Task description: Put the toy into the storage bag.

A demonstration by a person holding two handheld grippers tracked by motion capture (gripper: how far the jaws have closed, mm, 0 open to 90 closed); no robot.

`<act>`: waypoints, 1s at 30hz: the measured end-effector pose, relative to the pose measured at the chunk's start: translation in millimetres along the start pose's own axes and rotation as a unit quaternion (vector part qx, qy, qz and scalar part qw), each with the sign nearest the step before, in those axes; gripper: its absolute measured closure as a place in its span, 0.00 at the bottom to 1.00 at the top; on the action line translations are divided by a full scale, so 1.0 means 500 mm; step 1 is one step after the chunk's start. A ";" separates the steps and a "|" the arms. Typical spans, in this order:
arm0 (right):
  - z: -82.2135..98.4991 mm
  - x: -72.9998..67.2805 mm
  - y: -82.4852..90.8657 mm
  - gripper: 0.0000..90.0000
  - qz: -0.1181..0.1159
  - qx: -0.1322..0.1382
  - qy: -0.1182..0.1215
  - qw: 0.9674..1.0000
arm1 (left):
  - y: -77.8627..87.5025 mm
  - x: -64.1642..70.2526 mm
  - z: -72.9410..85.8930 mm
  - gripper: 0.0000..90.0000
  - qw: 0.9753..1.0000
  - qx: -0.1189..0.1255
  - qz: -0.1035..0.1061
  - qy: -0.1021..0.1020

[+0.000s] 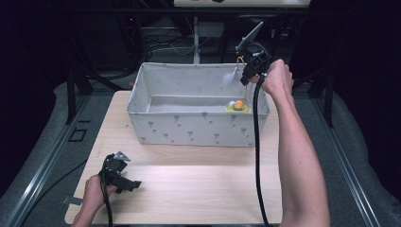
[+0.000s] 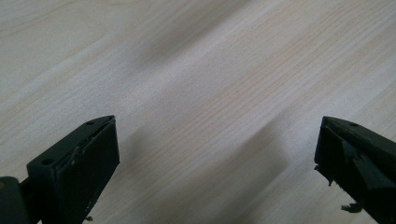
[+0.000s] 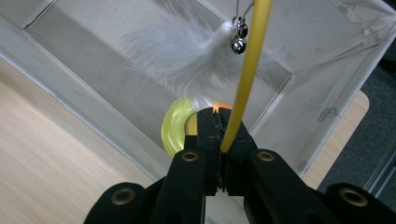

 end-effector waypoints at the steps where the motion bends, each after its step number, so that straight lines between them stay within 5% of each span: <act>1: 0.002 0.000 -0.004 0.98 -0.001 0.001 -0.003 1.000 | 0.000 0.000 0.000 0.00 1.000 -0.001 0.000 0.001; 30: 0.049 -0.001 -0.075 0.98 -0.017 -0.024 -0.016 0.999 | 0.001 0.001 0.000 0.00 1.000 -0.001 0.000 -0.002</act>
Point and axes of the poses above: each handheld gripper's, and its own axes: y roughly backward along the jaws, z roughly out of its underside, x roughly to its right, the point moved 1 cm from there along -y, roughly forward along the jaws, and after that the axes turned 15 degrees about y, right-handed, at the moved point
